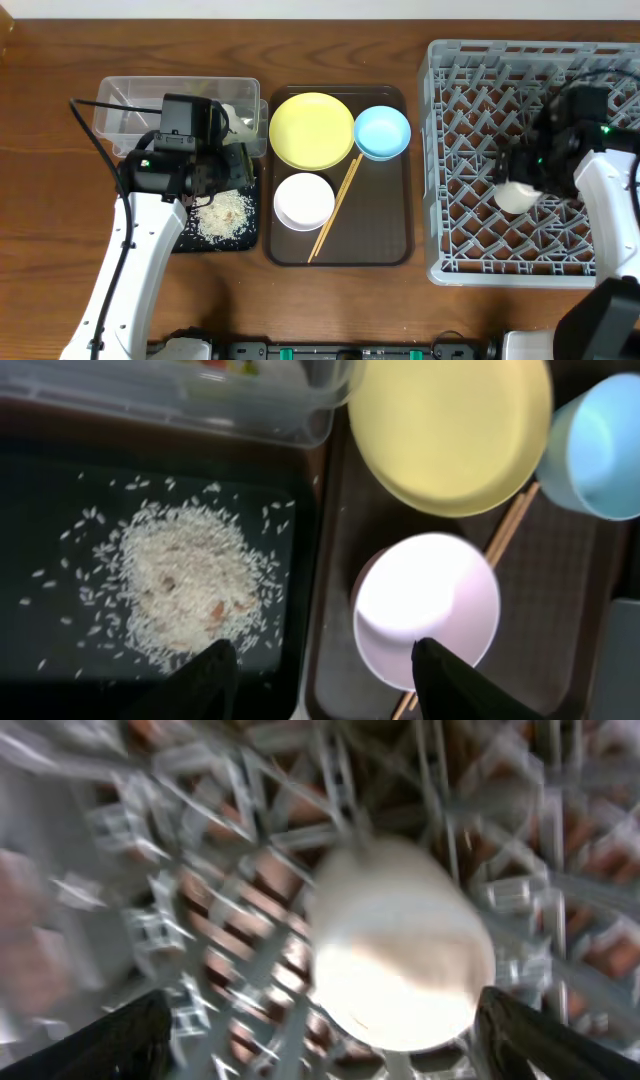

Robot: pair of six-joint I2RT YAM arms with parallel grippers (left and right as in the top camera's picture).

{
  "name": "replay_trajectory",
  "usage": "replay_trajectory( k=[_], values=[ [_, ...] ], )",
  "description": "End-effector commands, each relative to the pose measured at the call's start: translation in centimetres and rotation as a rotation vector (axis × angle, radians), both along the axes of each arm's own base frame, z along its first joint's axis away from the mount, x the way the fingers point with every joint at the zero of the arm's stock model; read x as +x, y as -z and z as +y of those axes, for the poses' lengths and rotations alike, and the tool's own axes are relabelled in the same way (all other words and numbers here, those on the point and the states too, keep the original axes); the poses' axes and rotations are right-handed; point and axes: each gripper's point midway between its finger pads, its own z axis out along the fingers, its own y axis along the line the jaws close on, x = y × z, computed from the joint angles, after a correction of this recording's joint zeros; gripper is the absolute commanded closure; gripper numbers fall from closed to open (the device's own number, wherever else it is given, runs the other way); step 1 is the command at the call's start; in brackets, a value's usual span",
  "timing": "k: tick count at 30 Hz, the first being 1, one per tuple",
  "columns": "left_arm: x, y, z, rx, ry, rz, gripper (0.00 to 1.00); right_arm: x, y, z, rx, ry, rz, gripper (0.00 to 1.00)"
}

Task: Sort waste into correct bins and load items into the dishwasher rack
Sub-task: 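Reach the right gripper to the light-blue bowl and grasp its rim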

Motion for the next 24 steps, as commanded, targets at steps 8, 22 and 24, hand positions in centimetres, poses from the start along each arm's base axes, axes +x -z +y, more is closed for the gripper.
replay_trajectory(
  k=[8, 22, 24],
  values=[
    [-1.3, 0.4, 2.7, 0.101, -0.145, 0.052, 0.41, 7.0, -9.3, 12.8, 0.16, -0.455, -0.482, 0.19],
    [-1.3, 0.4, 2.7, 0.101, -0.145, 0.054, 0.41, 12.5, -0.8, 19.9, -0.166, -0.574, -0.462, 0.28],
    [-1.3, 0.4, 2.7, 0.1, -0.144, 0.054, 0.4, 13.3, 0.7, 20.0, -0.199, -0.565, -0.455, 0.29]
  ],
)
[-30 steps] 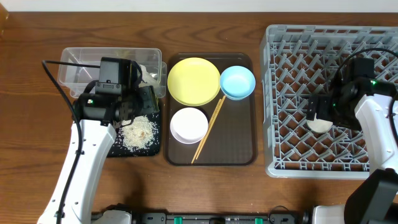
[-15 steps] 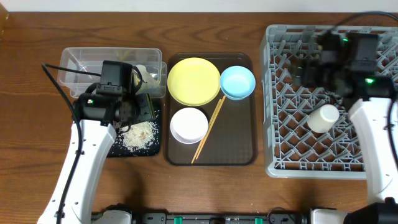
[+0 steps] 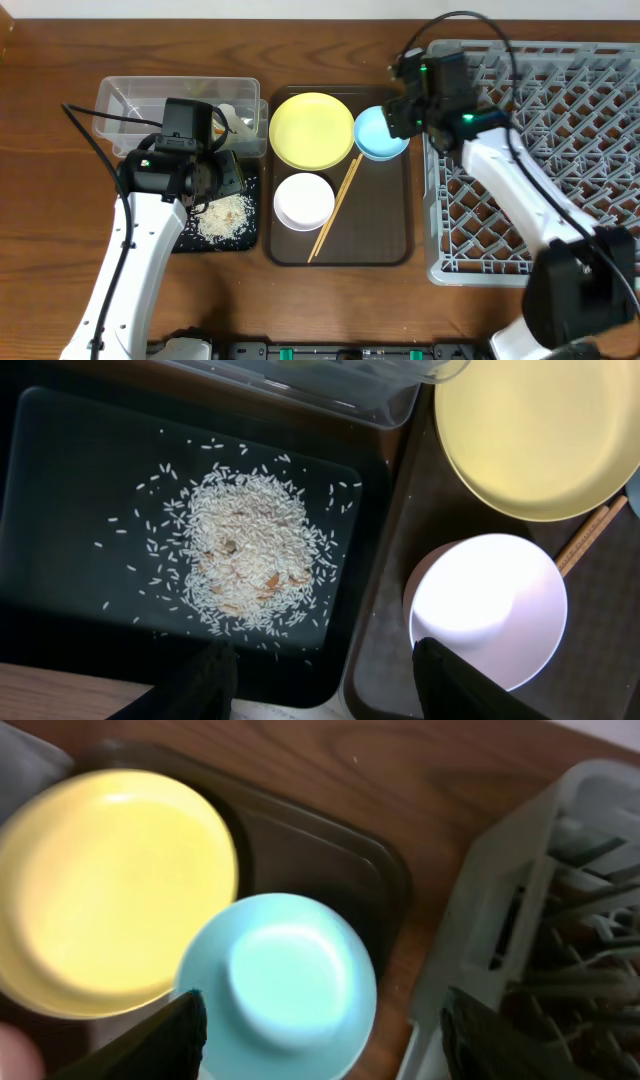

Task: Sort waste into correct bins and load items into the dishwasher rack
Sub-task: 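Reach the right gripper to the light-blue bowl and grasp its rim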

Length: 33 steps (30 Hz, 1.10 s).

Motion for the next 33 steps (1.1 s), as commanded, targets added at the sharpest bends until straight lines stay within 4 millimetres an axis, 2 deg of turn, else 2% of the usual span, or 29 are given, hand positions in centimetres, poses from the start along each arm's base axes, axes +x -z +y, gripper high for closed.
replay_trajectory(
  k=[1, 7, 10, 13, 16, 20, 23, 26, 28, 33],
  values=[
    [0.0, -0.4, 0.3, 0.009, -0.017, -0.013, 0.4, 1.3, 2.2, -0.6, -0.096, 0.055, -0.014, 0.29],
    [0.0, -0.4, 0.3, 0.009, -0.017, -0.013, 0.4, 2.2, 5.5, -0.3, -0.096, 0.072, 0.017, 0.33],
    [0.0, -0.4, 0.3, 0.009, -0.017, -0.013, 0.4, 1.6, 7.3, 0.0, -0.101, 0.07, 0.065, 0.37],
    [0.0, -0.4, 0.3, 0.009, -0.017, -0.013, 0.4, 0.7, 9.0, 0.2, -0.112, 0.054, 0.122, 0.36],
    [0.0, -0.4, 0.3, 0.009, -0.017, -0.013, 0.4, -0.2, 9.7, 0.1, -0.129, 0.048, 0.164, 0.4],
    [0.0, -0.4, 0.3, 0.009, -0.017, -0.012, 0.4, -1.7, 10.5, -0.1, -0.156, 0.038, 0.228, 0.54],
    [0.0, -0.4, 0.3, 0.01, -0.016, -0.012, 0.4, -3.1, 11.2, -0.7, -0.166, 0.064, 0.296, 0.6],
    [0.0, -0.4, 0.3, 0.009, -0.017, -0.012, 0.4, -4.2, 11.7, -1.2, -0.17, 0.094, 0.348, 0.75],
    [0.0, -0.4, 0.3, 0.009, -0.017, -0.013, 0.4, -4.8, 11.9, -1.4, -0.169, 0.114, 0.376, 0.81],
    [0.0, -0.4, 0.3, 0.009, -0.017, -0.012, 0.4, -5.1, 11.2, -1.6, -0.149, 0.155, 0.384, 0.99]
  ],
)
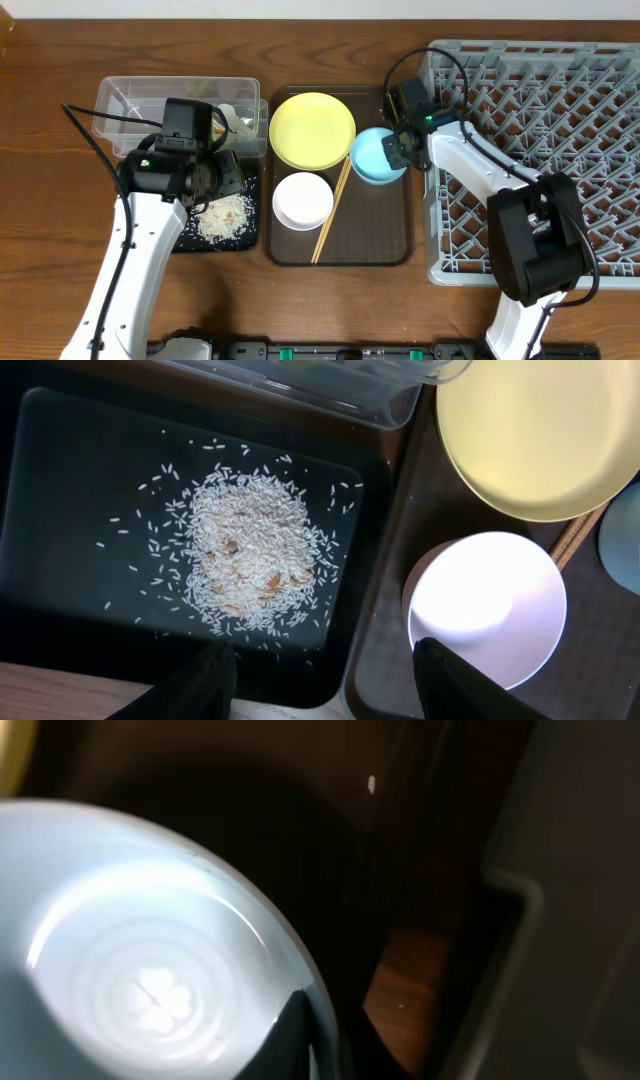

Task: Sort waste into correct bins and load items into the dishwasher rack
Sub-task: 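Reach the right gripper to the light-blue bowl and grasp its rim, then carry the blue bowl into the back of the rack and release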

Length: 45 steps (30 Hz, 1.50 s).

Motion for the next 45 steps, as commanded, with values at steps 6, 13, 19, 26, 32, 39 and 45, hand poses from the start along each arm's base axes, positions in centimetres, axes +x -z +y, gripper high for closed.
replay_trajectory(
  k=[6, 13, 19, 26, 32, 39, 45],
  values=[
    [0.0, -0.4, 0.3, 0.007, -0.016, -0.012, 0.4, 1.0, -4.9, 0.4, 0.056, 0.051, -0.122, 0.99],
    [0.0, -0.4, 0.3, 0.007, -0.015, -0.012, 0.4, 2.8, -14.7, -4.8, -0.036, 0.192, -0.409, 0.99],
    [0.0, -0.4, 0.3, 0.007, -0.015, -0.012, 0.35, 4.3, -21.0, -9.4, -0.275, 0.142, -0.615, 0.99],
    [0.0, -0.4, 0.3, 0.007, -0.015, -0.012, 0.34, 6.8, -25.3, -14.5, -0.628, 0.051, -0.723, 0.99],
    [0.0, -0.4, 0.3, 0.007, -0.015, -0.012, 0.34, 8.8, -24.3, -17.1, -0.783, 0.001, -0.688, 0.99],
    [0.0, -0.4, 0.3, 0.006, -0.015, -0.013, 0.35, 10.5, -21.0, -18.3, -0.859, 0.074, -0.647, 0.99],
    [0.0, -0.4, 0.3, 0.006, -0.016, -0.012, 0.34, 11.0, -18.4, -19.4, -0.957, 0.177, -0.612, 0.99]
  ],
)
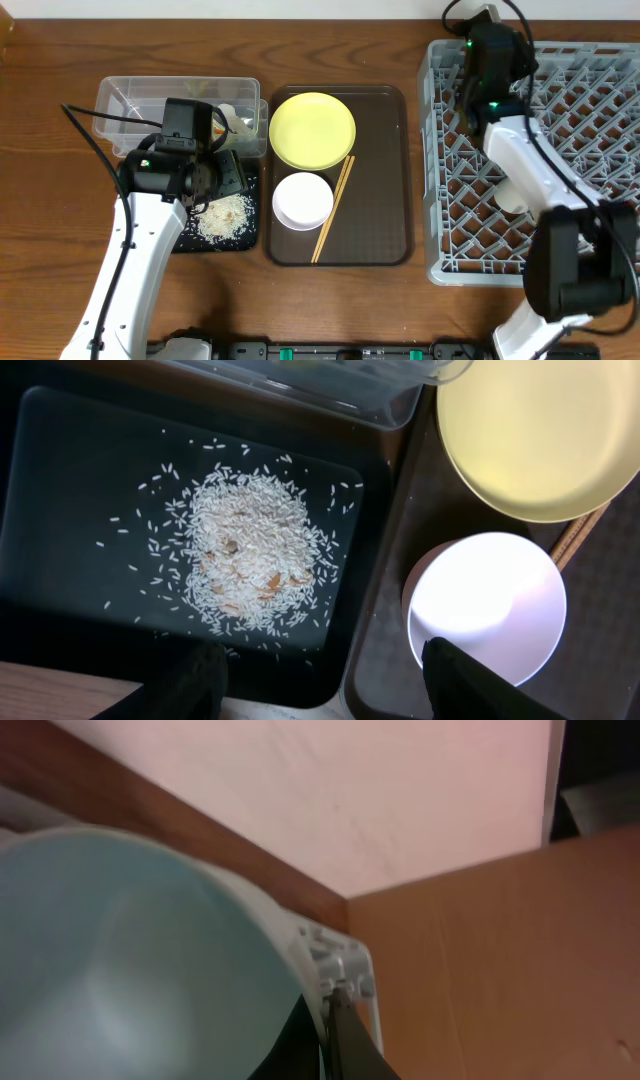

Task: Sort waste into correct bins and load items into the dishwasher rack
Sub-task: 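Carry the blue bowl into the back of the rack and release, then move the right gripper to the white bowl and grasp its rim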

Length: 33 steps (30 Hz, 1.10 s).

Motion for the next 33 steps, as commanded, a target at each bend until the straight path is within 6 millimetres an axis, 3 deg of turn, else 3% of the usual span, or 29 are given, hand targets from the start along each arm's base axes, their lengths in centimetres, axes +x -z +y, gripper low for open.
replay_trajectory(
  k=[1, 10, 16, 28, 33],
  values=[
    [0.0, -0.4, 0.3, 0.007, -0.013, -0.013, 0.34, -0.3, 1.0, -0.9, -0.066, 0.111, -0.004, 0.99],
    [0.0, -0.4, 0.3, 0.006, -0.016, -0.012, 0.35, 0.5, 4.2, 2.7, -0.075, 0.047, 0.039, 0.99],
    [0.0, -0.4, 0.3, 0.006, -0.016, -0.012, 0.35, 0.1, 5.6, 4.1, -0.081, 0.037, 0.073, 0.99],
    [0.0, -0.4, 0.3, 0.006, -0.016, -0.013, 0.34, -2.0, 4.7, 5.4, 0.025, 0.181, -0.086, 0.99],
    [0.0, -0.4, 0.3, 0.006, -0.016, -0.013, 0.34, -3.4, 6.7, 7.6, 0.216, 0.129, -0.035, 0.83]
  ],
)
